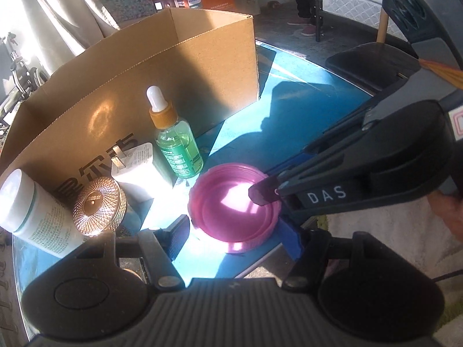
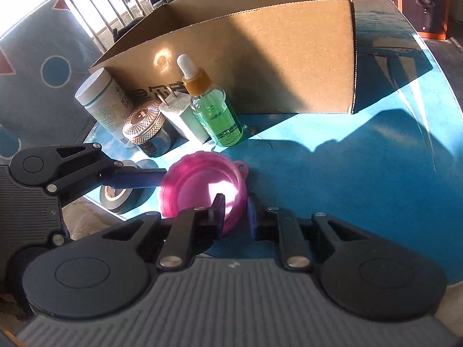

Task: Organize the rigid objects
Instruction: 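Reach the right gripper to the pink dish and grasp its rim, then carry the pink dish into the box and open the right gripper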

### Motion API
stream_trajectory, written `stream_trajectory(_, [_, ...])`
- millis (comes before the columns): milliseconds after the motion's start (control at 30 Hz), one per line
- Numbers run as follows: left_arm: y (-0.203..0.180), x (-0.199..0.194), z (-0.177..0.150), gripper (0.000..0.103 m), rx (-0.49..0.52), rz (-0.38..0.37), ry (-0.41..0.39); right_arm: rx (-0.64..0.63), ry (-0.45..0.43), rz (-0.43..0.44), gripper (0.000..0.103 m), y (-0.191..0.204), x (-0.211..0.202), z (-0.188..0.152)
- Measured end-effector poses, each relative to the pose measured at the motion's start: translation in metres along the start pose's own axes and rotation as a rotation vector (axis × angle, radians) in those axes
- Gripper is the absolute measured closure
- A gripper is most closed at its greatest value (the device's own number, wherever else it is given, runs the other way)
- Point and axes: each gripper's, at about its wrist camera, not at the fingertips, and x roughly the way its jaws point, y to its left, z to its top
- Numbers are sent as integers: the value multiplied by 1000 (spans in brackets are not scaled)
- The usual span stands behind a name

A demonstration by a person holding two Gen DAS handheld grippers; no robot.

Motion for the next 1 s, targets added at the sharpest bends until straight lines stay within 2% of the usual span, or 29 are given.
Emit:
stream_trajectory(367, [0,8,3,29,17,6,19,30,-5,25,87,-7,-2,-1])
stream_trajectory(1000, [0,13,5,29,18,-3,1,35,-13,26,88,-8,2,2])
